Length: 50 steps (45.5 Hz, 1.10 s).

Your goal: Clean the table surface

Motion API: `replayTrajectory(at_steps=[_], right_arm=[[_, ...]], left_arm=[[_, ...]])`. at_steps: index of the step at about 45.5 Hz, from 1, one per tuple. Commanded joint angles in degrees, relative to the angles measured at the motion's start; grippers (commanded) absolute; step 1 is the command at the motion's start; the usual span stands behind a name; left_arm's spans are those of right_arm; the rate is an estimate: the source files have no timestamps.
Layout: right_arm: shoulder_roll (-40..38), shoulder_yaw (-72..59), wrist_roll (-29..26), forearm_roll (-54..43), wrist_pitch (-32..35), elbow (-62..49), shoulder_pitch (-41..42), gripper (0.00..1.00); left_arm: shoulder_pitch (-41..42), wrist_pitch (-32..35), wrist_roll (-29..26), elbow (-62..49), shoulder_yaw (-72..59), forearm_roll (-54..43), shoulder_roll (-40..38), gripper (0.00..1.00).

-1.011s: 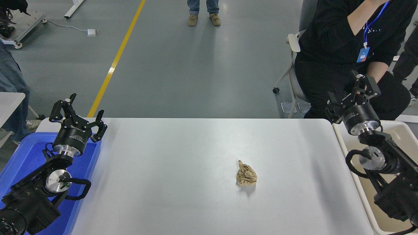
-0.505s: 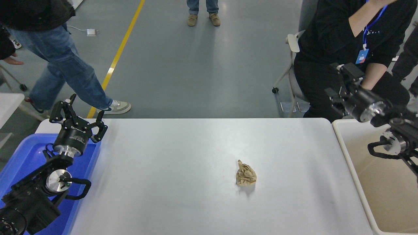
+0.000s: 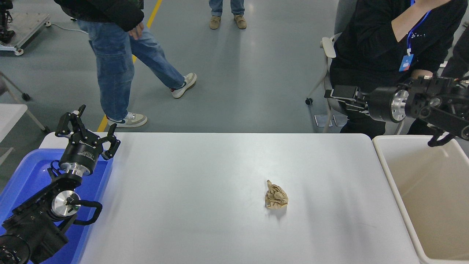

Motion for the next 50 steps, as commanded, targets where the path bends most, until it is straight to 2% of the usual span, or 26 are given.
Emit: replayTrajectory(at_steps=[1,12,32,50], right_arm=[[6.44,-2.88,0.09,-8.96,6.45,0.8,4.59,0.99],[15.58,-10.95,0.09,-11.25,8.12,0.45,6.34,0.99],[25.69,-20.01,0.79,-11.43,8.3,0.01,6.87,0.99],[31.23,-20.46,0.7,-12.04,7.95,-7.19,0.46,0.99]], left_arm=[[0.0,0.0,0.0,-0.01,0.0,0.0,0.05,1.0],[0.0,0.0,0.0,-0.01,0.0,0.0,0.05,1.0],[0.0,0.0,0.0,-0.01,0.0,0.0,-0.03,1.0],[0.0,0.0,0.0,-0.01,0.0,0.0,-0.03,1.0]])
